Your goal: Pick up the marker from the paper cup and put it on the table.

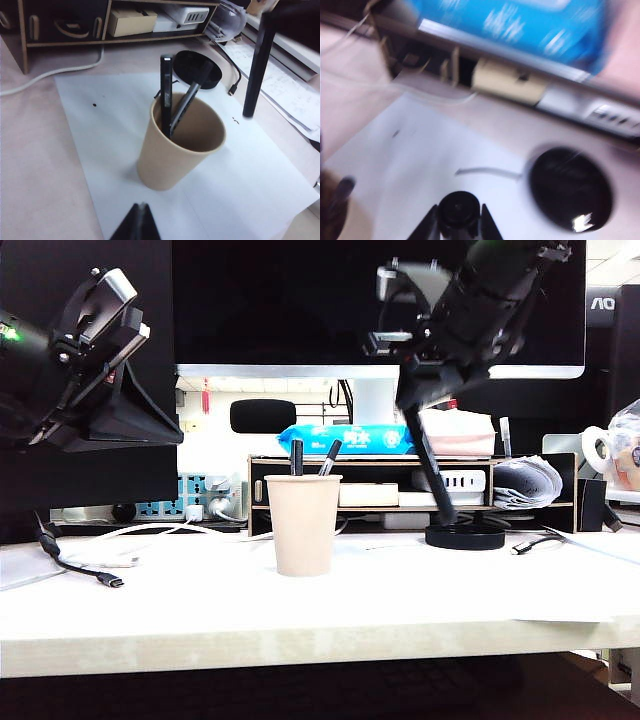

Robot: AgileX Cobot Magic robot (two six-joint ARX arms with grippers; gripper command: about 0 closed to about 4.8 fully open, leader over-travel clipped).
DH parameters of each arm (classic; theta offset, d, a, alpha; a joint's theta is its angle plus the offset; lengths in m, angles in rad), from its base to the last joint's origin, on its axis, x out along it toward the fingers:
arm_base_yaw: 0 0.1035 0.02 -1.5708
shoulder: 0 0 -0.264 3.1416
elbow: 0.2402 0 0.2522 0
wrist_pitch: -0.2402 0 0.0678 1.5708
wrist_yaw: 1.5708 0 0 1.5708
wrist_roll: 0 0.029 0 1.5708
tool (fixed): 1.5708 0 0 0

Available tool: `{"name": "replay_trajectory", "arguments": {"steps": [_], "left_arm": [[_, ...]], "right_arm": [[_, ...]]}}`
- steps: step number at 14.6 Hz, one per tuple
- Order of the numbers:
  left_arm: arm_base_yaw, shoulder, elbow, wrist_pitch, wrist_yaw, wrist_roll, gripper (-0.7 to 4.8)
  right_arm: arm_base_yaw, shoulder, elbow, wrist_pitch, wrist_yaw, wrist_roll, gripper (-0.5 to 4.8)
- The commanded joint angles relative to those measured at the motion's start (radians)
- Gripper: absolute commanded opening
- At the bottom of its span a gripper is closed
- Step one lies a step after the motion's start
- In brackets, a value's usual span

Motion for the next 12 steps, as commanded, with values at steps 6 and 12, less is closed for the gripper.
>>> {"name": "replay_trajectory", "arguments": {"steps": [6,12], "left_arm": [[-0.001,-0.002,0.003,-0.035,0.076,0.004,-0.05],[-0.001,-0.002,0.003,-0.034,0.098,0.004,-0.05]], "right_arm": [[-0.192,0.155,0.315,-0.278,-0.451,0.117,0.71],[-0.250,0.246,0.357,-0.348,-0.645,0.166,0.71]]}}
